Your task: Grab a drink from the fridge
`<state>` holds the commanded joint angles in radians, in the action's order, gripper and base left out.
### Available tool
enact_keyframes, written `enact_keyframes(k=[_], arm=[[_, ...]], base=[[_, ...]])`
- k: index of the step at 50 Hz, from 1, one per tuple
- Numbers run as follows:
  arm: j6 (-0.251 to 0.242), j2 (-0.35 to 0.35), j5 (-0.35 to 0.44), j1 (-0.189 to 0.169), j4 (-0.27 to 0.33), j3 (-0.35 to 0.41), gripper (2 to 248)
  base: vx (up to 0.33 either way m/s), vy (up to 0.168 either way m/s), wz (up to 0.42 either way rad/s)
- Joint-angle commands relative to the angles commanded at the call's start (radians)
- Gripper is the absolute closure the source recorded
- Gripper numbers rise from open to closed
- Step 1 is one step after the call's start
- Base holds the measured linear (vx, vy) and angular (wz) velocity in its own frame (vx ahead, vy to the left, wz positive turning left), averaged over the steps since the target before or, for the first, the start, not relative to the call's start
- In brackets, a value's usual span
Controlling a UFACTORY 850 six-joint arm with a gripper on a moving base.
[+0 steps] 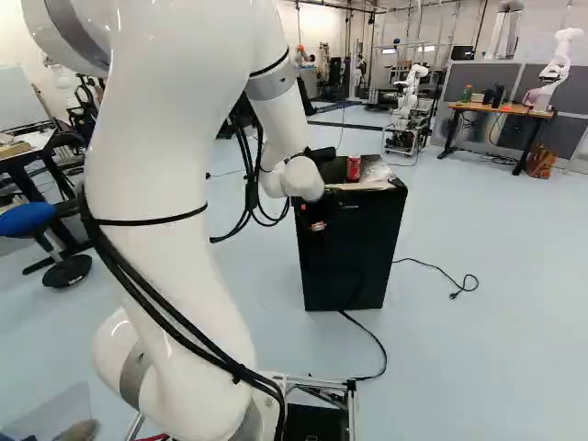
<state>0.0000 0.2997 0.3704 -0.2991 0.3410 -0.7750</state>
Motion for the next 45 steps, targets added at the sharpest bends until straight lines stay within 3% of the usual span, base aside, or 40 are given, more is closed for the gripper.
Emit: enact_keyframes(k=[14, 45], arm=[[0.0, -0.015, 0.002, -0.003, 0.0, 0.018, 3], [0.0, -0.142, 0.039, -0.038, 0.0, 0.168, 3]], base=[[0.0, 0.0, 0.0], [0.0, 0.0, 0.0]])
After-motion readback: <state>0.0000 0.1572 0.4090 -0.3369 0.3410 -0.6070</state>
